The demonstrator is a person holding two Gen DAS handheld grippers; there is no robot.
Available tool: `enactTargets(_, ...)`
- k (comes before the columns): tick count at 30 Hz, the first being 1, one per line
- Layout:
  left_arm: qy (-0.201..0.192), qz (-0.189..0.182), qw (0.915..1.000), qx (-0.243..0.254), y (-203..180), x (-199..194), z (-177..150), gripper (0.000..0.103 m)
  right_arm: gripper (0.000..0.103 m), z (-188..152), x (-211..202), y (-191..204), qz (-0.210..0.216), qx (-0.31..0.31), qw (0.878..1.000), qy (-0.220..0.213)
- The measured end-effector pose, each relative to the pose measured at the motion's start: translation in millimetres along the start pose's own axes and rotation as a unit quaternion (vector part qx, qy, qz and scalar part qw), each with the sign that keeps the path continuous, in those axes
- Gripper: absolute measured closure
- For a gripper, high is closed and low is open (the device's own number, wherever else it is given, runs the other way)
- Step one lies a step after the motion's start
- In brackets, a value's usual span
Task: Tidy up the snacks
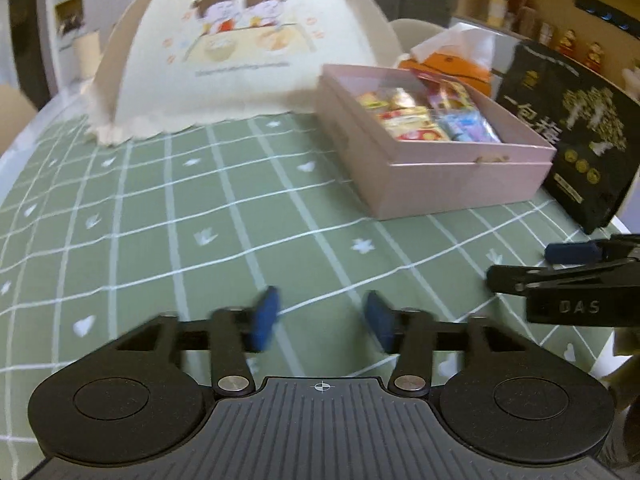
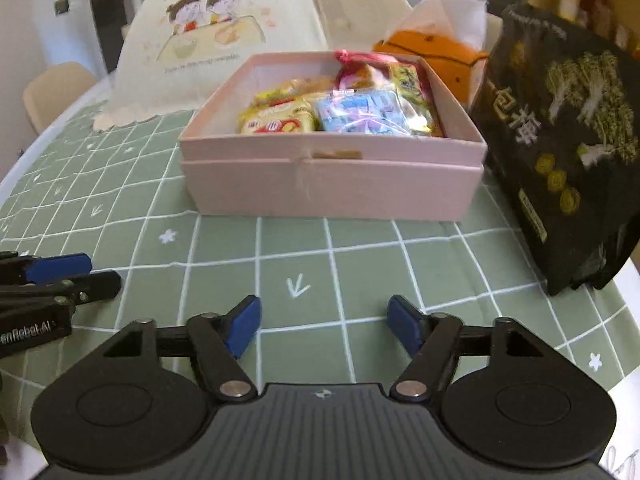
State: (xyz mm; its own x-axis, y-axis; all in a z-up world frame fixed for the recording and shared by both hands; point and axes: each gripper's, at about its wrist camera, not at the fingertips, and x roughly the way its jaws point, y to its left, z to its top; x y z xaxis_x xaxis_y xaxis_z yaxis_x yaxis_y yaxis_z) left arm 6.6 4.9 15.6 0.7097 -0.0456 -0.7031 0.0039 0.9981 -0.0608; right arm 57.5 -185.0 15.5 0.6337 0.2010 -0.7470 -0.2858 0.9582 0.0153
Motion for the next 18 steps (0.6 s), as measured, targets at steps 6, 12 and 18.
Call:
enactTargets(6,-0.031,0.029,0.9989,0.018,-24.9,9.8,-6.8,0.018,0.000,-10.8,6.1,-15.1,-0.028,0.035,0.999,-0.027)
enactTargets(12,-0.051,0.050,0.9975,0.006,-29.1,13.6,-7.3,0.016,0.000,-16.6,4.7,-19.4,-0.016,0.022,0.999,-0.045)
enactTargets(18,-0.055,0.054,0.9970,0.004,-30.5,13.4,-8.2,0.016,0.000,-24.3,1.5,-15.3,-0.030,0.031,0.997,-0.071)
